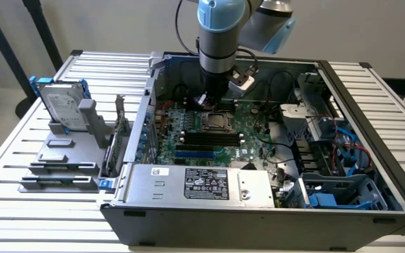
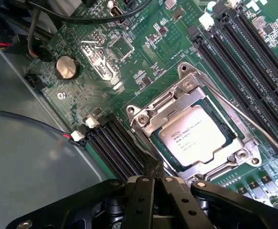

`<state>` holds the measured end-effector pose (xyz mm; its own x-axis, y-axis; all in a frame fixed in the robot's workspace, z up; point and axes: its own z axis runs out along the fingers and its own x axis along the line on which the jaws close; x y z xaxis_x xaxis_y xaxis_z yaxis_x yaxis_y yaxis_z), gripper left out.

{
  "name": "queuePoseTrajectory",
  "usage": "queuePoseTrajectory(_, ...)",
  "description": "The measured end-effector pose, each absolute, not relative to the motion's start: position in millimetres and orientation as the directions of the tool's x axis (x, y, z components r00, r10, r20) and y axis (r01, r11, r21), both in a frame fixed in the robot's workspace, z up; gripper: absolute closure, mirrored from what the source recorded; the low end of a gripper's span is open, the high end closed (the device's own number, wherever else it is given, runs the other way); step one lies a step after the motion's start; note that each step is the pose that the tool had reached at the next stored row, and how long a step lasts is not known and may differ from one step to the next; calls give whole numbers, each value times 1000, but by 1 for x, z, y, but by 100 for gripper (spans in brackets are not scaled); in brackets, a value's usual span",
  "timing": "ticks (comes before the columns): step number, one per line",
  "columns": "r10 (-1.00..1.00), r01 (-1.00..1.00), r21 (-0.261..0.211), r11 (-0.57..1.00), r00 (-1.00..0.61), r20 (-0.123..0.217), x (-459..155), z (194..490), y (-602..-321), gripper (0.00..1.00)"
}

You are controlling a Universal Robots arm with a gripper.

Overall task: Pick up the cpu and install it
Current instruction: 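Install the first cpu locking lever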

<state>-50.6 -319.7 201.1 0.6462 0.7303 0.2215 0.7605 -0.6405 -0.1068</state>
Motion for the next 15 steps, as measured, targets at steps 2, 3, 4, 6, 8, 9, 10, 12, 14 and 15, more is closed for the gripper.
queuePoseTrajectory(2, 730, 761, -107, -640, 646, 221, -51, 201, -320, 89)
queuePoseTrajectory(3, 730, 761, -107, -640, 646, 221, -51, 201, -319, 89)
queuePoseTrajectory(4, 730, 761, -107, -640, 646, 221, -50, 201, -319, 89)
queuePoseTrajectory(6, 730, 760, -107, -641, 646, 221, -51, 201, -319, 89)
queuePoseTrajectory(8, 730, 761, -107, -640, 646, 221, -51, 201, -318, 89)
queuePoseTrajectory(9, 730, 761, -107, -640, 646, 221, -51, 201, -318, 89)
queuePoseTrajectory(10, 730, 761, -107, -640, 646, 221, -51, 201, -318, 89)
queuePoseTrajectory(12, 730, 761, -107, -640, 646, 222, -51, 201, -318, 89)
queuePoseTrajectory(14, 730, 761, -107, -640, 646, 221, -51, 201, -318, 89)
queuePoseTrajectory(15, 731, 761, -107, -640, 646, 221, -50, 201, -318, 89)
